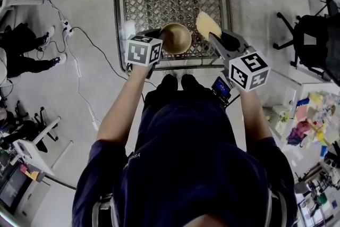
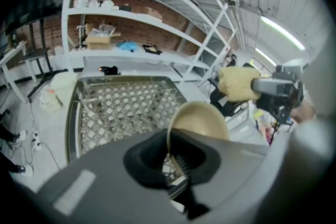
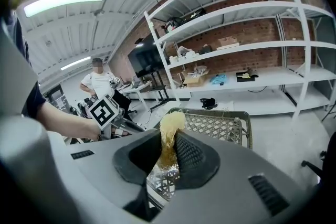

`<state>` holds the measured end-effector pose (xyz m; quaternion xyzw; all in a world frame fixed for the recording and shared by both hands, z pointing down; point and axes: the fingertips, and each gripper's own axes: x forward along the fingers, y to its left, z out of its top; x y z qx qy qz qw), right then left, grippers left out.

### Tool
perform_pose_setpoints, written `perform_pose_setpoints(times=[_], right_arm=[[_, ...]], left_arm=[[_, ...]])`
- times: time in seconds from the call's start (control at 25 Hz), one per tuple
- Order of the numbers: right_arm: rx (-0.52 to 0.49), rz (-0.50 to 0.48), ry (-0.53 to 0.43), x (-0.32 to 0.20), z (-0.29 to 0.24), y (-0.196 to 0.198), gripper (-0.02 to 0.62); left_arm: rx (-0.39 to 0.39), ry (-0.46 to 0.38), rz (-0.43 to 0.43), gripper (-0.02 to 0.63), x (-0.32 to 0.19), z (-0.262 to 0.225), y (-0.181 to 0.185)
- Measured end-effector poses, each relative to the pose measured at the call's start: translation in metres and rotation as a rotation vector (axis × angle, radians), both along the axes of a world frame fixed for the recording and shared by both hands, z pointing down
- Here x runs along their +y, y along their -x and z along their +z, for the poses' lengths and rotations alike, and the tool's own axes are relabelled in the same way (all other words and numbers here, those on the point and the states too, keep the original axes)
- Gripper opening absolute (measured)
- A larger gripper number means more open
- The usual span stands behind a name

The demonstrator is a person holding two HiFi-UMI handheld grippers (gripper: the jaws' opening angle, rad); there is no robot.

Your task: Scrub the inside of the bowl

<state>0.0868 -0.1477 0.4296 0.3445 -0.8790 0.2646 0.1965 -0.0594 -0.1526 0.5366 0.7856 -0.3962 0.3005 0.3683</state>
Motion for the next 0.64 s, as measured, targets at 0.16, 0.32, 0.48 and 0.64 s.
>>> perform_pose_setpoints(times=[0.16, 0.32, 0.48, 0.64], right_arm=[[0.007, 0.001, 0.0, 0.0, 0.002, -0.002, 0.064], [0.006, 0.002, 0.001, -0.001, 0.005, -0.004, 0.064], [0.012, 0.001, 0.001, -0.003, 0.006, -0.004, 0.064], [0.014, 0.003, 0.006, -0.003, 0.007, -0.009, 0.064]], left_arm=[[0.002, -0.001, -0.003, 0.011, -0.002, -0.001, -0.001], [0.012, -0.003, 0.001, 0.011, -0.002, -0.001, -0.006], [0.018, 0.001, 0.005, 0.011, -0.003, 0.0, -0.009], [0.017, 0.003, 0.007, 0.011, -0.003, 0.002, -0.013]])
